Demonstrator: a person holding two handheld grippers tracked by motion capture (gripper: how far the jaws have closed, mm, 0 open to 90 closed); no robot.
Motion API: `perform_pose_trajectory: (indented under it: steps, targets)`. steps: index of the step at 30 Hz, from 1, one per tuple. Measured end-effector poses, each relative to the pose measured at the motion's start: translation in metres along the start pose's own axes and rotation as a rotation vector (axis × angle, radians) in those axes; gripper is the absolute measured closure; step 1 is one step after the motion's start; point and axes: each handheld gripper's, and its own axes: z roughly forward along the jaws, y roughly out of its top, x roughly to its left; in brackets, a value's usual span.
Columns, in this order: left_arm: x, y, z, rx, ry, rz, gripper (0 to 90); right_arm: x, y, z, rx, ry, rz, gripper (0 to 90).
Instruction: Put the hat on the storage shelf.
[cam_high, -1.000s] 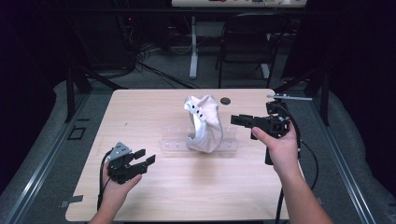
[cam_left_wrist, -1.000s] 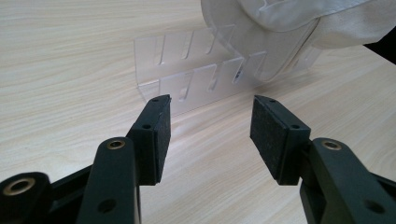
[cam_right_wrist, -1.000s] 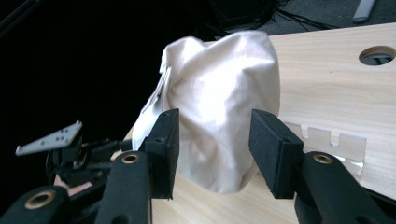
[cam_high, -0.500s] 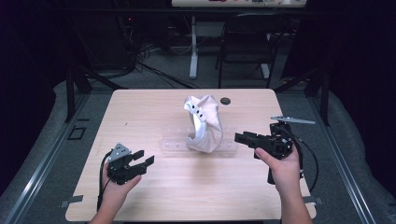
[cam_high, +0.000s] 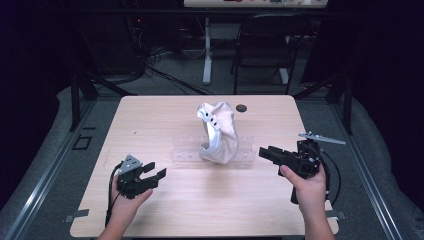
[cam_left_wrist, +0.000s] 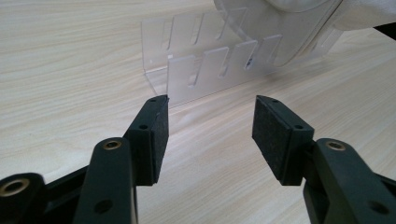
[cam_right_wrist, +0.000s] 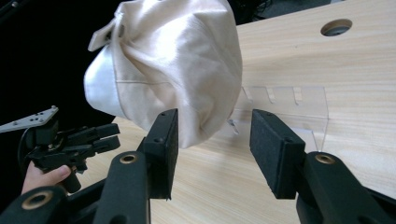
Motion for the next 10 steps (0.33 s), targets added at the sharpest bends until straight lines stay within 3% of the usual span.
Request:
perform_pose_trajectory:
  steps: [4, 10]
  targets:
    - [-0.006, 0.0, 0.002, -0.004, -0.015, 0.043, 45.2, -0.004, -0.004, 0.004, 0.013, -0.009, 0.001, 52.7]
    - [-0.028, 0.008, 0.022, 0.015, -0.07, 0.08, 44.9, -0.011, -0.006, 0.005, 0.01, -0.017, 0.019, 52.7]
